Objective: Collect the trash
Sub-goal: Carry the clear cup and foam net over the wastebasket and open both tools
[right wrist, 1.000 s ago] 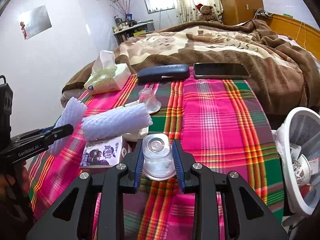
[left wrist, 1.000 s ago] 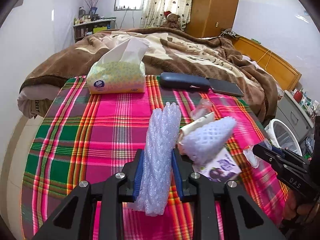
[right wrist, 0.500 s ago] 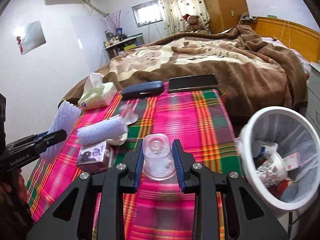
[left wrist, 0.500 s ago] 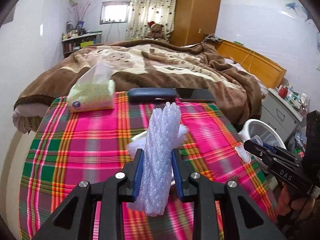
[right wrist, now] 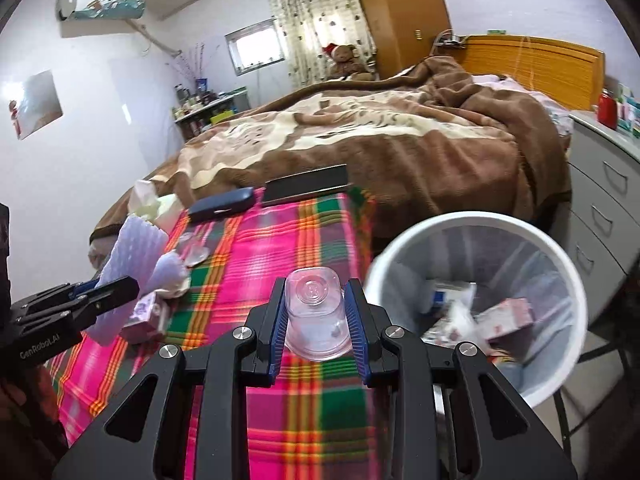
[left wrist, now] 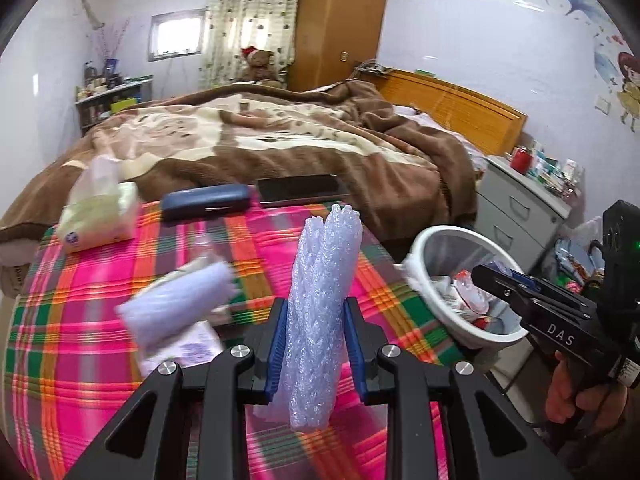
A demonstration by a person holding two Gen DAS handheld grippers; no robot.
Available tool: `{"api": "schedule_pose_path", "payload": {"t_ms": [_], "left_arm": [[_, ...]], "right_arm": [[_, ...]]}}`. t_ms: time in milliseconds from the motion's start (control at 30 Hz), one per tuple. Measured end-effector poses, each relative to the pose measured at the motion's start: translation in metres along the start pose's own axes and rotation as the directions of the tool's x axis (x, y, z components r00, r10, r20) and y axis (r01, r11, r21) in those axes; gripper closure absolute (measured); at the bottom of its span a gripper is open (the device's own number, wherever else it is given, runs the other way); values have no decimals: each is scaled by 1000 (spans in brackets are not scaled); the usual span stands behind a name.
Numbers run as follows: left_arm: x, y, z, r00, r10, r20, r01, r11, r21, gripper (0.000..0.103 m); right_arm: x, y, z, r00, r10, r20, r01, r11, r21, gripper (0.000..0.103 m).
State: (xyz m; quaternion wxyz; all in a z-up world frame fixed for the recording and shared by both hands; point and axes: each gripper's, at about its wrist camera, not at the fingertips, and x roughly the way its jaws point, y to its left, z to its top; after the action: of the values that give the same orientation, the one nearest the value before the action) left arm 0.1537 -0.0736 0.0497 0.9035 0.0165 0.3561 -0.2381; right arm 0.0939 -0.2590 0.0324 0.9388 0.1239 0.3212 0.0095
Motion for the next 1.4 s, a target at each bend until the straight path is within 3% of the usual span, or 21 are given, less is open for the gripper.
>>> {"api": "schedule_pose_path", "payload": {"t_ms": [600, 833, 933, 1267, 1367, 1400], "left_arm": [[65, -105, 11, 979, -182, -87, 188, 980, 64, 75], [88, -138, 11, 971, -207, -121, 219, 972, 89, 75], [98, -151, 11, 974, -185, -131, 200, 973, 111, 75], [126, -173, 9, 963, -201, -179, 224, 968, 118, 74], [129, -175, 8, 965, -186, -182, 210, 970, 123, 65], [130, -176, 8, 966, -184, -180, 208, 970, 125, 57]], "right_arm": [[-12, -84, -1, 992, -123, -11, 123, 988, 96, 74], [-11, -108, -2, 987, -155, -41, 158, 982, 108, 74], [-9, -116, -3, 984, -168, -54, 173, 979, 111, 74], [-1, -133, -7, 973, -208, -96, 218, 971, 103, 73], [1, -133, -7, 970, -219, -109, 229, 970, 88, 73], [1, -134, -7, 968, -228, -108, 237, 968, 86, 73]]}}
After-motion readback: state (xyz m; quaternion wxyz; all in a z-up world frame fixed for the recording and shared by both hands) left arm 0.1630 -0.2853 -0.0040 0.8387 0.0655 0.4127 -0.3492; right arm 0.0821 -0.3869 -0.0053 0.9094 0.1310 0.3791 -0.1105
